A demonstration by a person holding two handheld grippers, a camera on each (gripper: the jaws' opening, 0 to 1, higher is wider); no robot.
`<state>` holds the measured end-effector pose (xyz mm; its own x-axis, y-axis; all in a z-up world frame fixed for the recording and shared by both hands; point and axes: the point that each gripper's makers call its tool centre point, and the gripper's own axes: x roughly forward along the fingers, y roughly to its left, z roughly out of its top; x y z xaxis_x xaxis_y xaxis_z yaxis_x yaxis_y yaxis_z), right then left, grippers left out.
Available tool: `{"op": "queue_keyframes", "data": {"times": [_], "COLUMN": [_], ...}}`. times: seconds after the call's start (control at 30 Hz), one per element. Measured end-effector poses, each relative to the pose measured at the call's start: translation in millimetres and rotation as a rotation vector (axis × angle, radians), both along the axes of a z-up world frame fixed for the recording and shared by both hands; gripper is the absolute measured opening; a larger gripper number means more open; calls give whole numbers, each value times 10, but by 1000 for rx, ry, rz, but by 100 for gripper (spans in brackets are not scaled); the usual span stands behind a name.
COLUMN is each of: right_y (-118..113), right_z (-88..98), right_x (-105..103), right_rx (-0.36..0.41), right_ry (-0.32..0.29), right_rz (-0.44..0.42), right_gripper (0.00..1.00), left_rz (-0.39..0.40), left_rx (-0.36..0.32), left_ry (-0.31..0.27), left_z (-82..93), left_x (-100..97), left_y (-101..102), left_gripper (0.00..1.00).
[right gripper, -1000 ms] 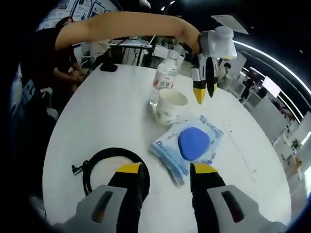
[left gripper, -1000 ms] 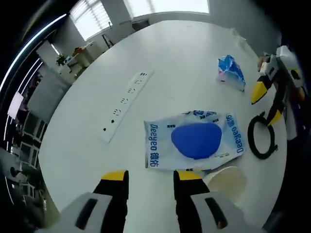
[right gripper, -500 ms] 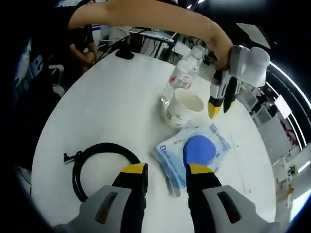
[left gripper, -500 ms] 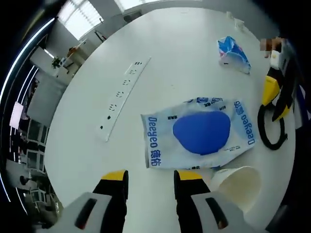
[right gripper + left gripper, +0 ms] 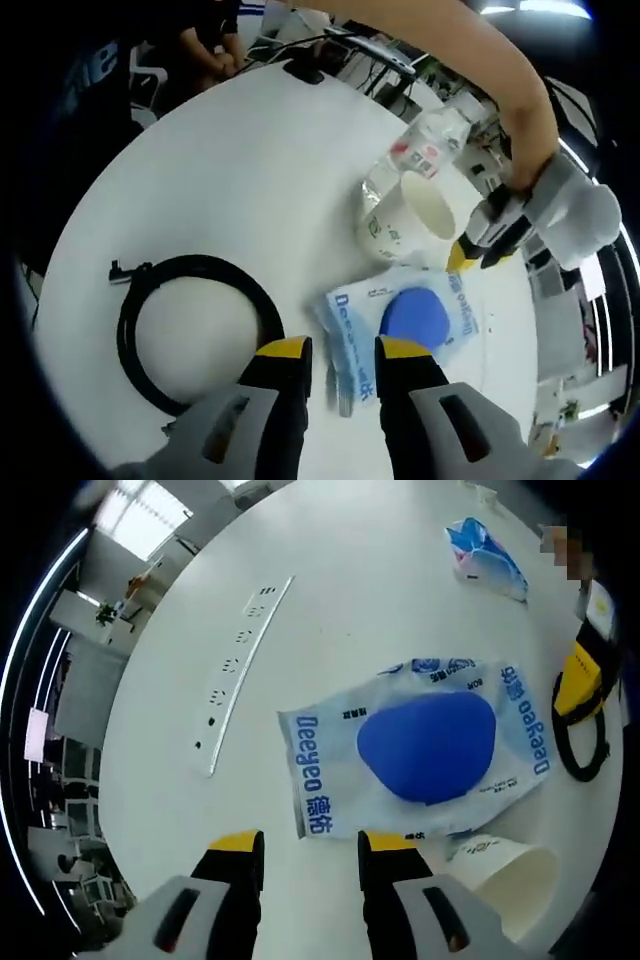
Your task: Arrange the tabletop items into an orderly group along one side of the table until the central work area is clear of visible clutter.
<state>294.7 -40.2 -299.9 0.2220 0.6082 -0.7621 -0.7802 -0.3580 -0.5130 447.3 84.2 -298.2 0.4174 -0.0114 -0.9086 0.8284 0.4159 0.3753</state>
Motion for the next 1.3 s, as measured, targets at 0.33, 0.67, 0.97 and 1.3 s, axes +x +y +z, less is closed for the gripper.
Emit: {"op": "queue_keyframes", "data": {"times": [0.33, 0.67, 0.97, 1.3], "right_y": [138, 157, 146, 134], "right_z": [-131, -233, -287, -296], "right_x": [72, 49, 85, 108], "right_rx": [-79, -99, -122, -126], "right_ry": [-81, -91, -145, -149], "right_rz": [79, 123, 142, 144], "right_gripper": [16, 14, 8, 4], "left_rz": [9, -1, 24, 45], "left_rx": [37, 35, 38, 5], "left_ry": [8, 14, 4, 48], "left_z": [-121, -201, -220, -304], "left_x": [-1, 103, 218, 133], "left_y": [-4, -59, -35, -35], "left_gripper": [36, 36, 41, 12]}}
